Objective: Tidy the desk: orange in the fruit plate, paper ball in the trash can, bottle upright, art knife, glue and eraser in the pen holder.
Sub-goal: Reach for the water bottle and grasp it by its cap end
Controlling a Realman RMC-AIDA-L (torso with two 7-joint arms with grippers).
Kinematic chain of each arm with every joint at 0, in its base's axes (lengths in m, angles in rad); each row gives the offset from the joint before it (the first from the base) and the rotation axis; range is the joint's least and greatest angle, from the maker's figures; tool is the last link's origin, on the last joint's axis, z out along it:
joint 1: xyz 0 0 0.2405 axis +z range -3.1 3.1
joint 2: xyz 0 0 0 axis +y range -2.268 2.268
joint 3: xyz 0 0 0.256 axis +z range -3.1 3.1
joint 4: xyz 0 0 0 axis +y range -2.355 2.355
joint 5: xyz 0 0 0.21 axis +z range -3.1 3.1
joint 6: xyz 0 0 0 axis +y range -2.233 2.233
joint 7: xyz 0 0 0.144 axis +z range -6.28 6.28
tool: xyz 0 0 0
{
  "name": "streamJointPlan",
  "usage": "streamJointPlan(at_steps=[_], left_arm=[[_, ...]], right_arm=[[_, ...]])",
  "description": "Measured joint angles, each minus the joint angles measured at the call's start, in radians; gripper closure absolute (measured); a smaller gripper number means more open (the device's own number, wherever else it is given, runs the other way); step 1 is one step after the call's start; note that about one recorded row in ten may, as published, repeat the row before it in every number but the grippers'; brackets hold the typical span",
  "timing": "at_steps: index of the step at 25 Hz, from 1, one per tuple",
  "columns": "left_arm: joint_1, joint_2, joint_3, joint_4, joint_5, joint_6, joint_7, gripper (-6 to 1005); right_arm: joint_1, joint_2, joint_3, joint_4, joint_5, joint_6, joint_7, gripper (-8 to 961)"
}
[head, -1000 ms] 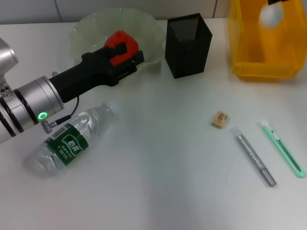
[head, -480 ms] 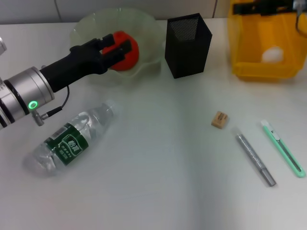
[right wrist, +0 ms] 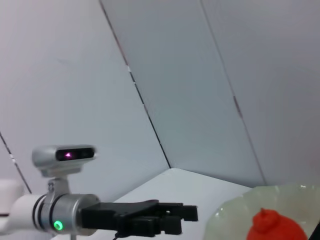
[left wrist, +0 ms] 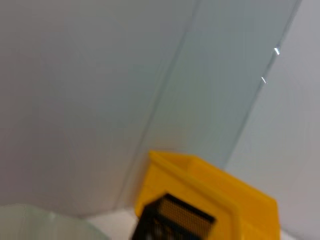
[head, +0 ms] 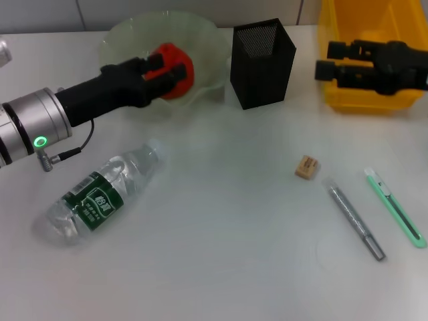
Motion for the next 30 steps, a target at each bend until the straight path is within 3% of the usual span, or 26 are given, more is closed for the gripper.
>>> streamJointPlan(at_steps=[7,8,12,13,16,17,23,30], left_arm=[[0.013,-0.002,0.0,0.182,0.251,0.072,-0.218,371],[0.027,-0.002,0.0,0.29,0.347,0.105,-0.325,371],[0.033,-0.004,0.001,0.405,0.444,0.129,-0.435,371],[0.031,-0.006,0.026,0.529,0.572,0.142,-0.569,371],[0.031,-0.006,0.026,0.529,0.572,0.142,-0.569,370],[0.006,-0.01,0.137,0.633,0.725,0.134,-0.742,370],[-0.083,-0.016,0.211,0.601,0.914,0.114,-0.943,370],[-0.119,-0.016,0.225,0.584,0.957,0.1,-0.976,371]], right_arm=[[-0.02,-0.001,-0.007,0.003,0.0,-0.009,-0.002,185],[-0.022,-0.001,-0.008,0.005,0.0,-0.01,-0.002,185],[-0.019,-0.001,-0.008,0.006,0.0,-0.011,-0.002,186],[-0.016,-0.001,-0.008,0.008,0.0,-0.011,-0.002,186],[-0.014,-0.001,-0.009,0.009,-0.003,-0.008,-0.002,186],[-0.013,-0.001,-0.01,0.01,-0.008,-0.007,-0.002,186],[-0.012,0.008,-0.01,0.015,-0.026,-0.002,0.001,186],[-0.011,0.012,-0.01,0.017,-0.038,-0.002,0.001,185]])
